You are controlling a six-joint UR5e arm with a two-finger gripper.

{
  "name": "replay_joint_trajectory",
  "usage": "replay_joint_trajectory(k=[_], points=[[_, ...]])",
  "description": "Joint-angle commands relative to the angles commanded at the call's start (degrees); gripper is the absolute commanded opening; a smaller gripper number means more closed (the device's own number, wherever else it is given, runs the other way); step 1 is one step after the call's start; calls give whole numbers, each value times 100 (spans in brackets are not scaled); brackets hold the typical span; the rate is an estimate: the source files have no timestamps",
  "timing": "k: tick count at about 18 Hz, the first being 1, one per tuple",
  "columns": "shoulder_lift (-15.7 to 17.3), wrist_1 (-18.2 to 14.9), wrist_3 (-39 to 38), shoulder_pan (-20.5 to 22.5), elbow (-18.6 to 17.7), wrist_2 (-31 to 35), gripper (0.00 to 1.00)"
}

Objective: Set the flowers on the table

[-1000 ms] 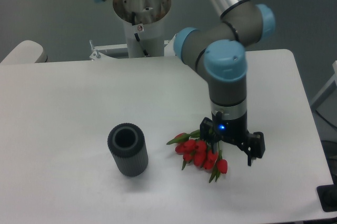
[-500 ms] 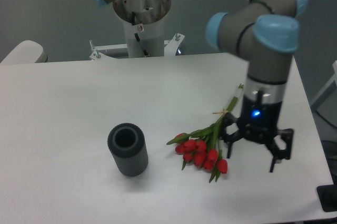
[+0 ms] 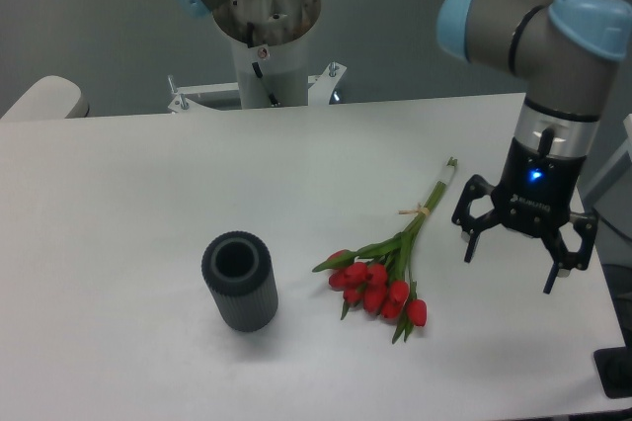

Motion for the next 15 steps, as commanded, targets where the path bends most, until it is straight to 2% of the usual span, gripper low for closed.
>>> replay_joint_trajectory(k=[15], points=[[9, 53, 18, -88, -70, 193, 99]])
